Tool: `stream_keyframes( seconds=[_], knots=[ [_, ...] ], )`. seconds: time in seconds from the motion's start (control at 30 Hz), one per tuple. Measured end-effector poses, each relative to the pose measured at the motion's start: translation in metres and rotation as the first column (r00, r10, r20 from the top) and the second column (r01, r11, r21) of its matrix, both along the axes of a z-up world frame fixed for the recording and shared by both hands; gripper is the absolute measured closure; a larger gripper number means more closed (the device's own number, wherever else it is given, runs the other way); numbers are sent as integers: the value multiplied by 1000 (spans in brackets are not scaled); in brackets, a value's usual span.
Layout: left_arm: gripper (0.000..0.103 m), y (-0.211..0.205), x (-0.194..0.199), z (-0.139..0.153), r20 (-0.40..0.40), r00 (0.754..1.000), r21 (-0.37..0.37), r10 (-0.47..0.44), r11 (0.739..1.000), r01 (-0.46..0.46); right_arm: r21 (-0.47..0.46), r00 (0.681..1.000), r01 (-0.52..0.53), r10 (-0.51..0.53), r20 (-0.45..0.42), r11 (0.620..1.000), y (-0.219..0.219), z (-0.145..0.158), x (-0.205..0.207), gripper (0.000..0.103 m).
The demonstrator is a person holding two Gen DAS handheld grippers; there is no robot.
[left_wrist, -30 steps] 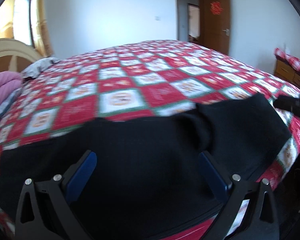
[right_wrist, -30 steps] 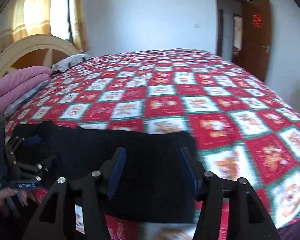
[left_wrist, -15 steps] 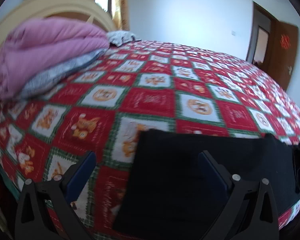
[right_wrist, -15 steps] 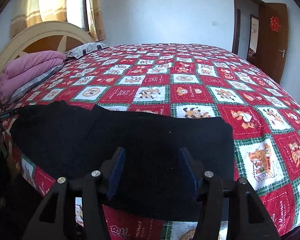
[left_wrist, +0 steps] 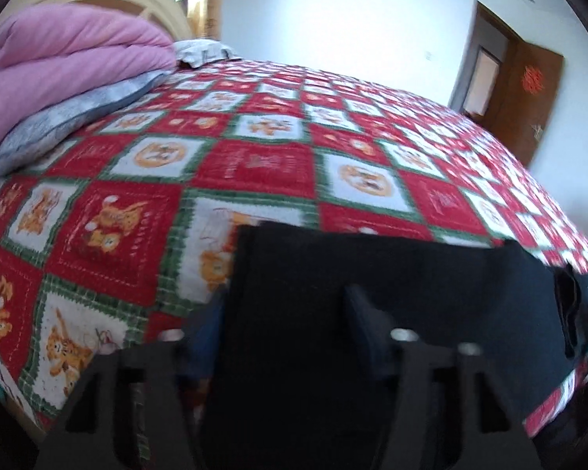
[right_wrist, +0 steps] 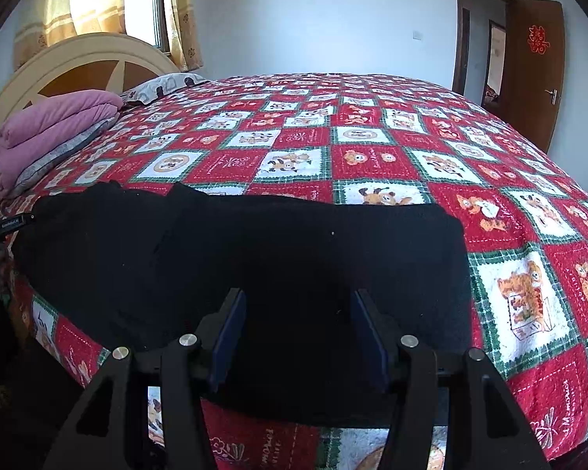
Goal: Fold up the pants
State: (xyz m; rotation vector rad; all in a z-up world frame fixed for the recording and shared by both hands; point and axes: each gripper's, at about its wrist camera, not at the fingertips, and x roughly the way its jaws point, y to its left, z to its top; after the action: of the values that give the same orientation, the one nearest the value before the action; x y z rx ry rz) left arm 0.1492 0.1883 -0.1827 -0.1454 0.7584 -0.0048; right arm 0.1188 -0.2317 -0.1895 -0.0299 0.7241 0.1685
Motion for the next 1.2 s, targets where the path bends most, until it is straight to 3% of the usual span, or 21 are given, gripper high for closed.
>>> stream_keyframes(
  seconds=[0.07,0.3,0.43,0.63,0.8,1.07,1.2],
  knots=[
    [57,-4,1,1,-8,1000,16,-5,1000,5,3,1000,-3,3,3,1000,1,0,-1,46],
    [83,9,-9,11,-20,999,-166,42,985,-45,9,1000,6,-6,26,1000,-2,5,-5,46],
    [85,12,-20,27,-24,998,-295,52,954,-57,27,999,28,-29,25,999,-9,7,-4,46],
    [85,-1,-35,59,-16,998,-413,56,909,-58,31,998,33,-35,46,999,-13,14,-6,46],
    [85,-40,-40,86,29,1000,-496,-11,868,25,38,996,58,-60,60,998,-21,22,-7,46],
    [85,-138,-27,119,94,978,-528,-184,824,206,88,985,153,-159,69,984,-55,37,-4,46],
    [85,-180,-17,126,105,962,-513,-253,815,270,103,975,199,-208,77,974,-75,44,-2,46]
  ],
)
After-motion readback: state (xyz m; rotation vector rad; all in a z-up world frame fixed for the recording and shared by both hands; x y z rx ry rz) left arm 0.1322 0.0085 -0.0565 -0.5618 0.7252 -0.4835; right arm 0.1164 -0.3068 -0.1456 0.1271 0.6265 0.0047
